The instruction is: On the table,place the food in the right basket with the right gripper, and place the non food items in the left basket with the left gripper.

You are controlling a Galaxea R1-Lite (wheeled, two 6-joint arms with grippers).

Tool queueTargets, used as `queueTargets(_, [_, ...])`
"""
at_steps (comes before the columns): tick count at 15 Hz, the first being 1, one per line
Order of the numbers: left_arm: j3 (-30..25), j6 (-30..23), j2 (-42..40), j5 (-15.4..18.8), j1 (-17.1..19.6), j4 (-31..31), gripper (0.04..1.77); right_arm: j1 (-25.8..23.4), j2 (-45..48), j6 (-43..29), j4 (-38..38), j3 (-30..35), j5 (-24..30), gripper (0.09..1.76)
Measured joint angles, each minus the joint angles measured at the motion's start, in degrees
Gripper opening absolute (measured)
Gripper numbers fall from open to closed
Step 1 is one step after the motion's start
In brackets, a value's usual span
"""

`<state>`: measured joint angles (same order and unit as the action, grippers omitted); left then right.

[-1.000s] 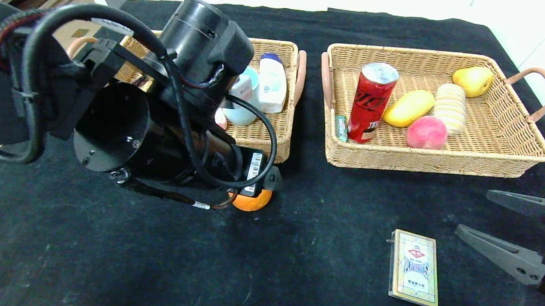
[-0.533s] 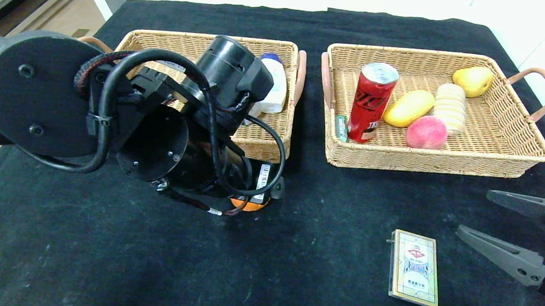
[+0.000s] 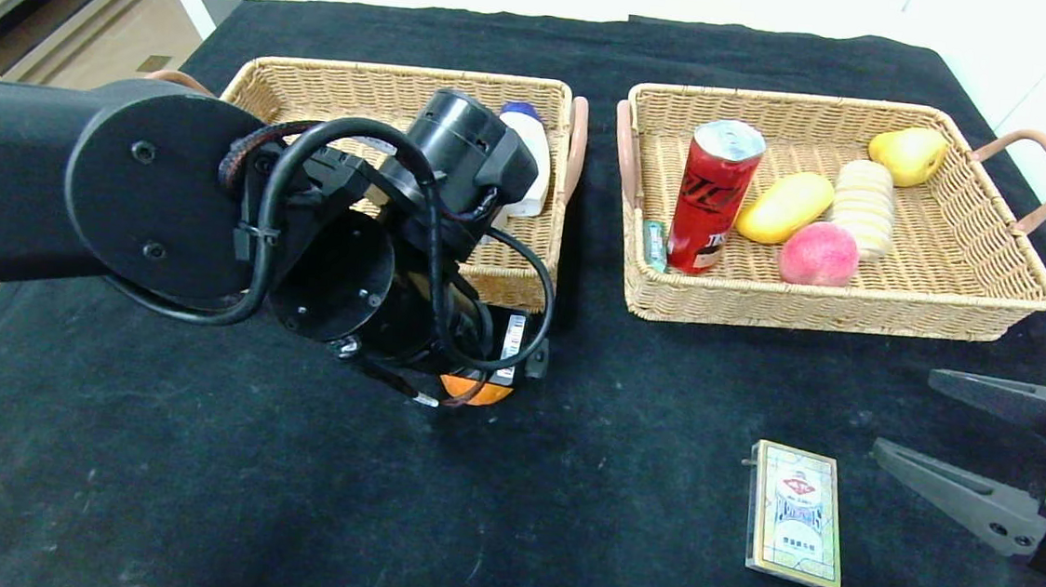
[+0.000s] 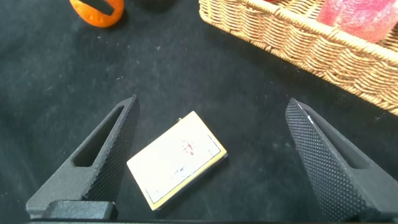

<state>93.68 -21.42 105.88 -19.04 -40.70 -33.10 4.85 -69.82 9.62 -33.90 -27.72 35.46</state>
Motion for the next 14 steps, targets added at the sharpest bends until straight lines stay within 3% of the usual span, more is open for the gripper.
queueTargets(6, [0.1, 0.1, 1.4, 0.0, 0.0, -0.1, 1.69, 0.0, 0.0, 0.0, 0.0, 0.0, 0.0, 1.71])
queueTargets(8, [0.1, 0.2, 1.8, 0.0, 0.0, -0.1, 1.33, 0.2, 0.0, 0.0, 0.0, 0.2, 0.0, 1.71])
queueTargets(9, [0.1, 0.1, 1.9, 0.0, 0.0, -0.1, 1.24, 0.3, 0.0, 0.0, 0.0, 0.2, 0.0, 1.71])
queueTargets(14, [-0.6, -0.1, 2.1, 0.0, 0.0, 0.1, 1.18, 0.4, 0.0, 0.0, 0.0, 0.3, 0.0, 1.71])
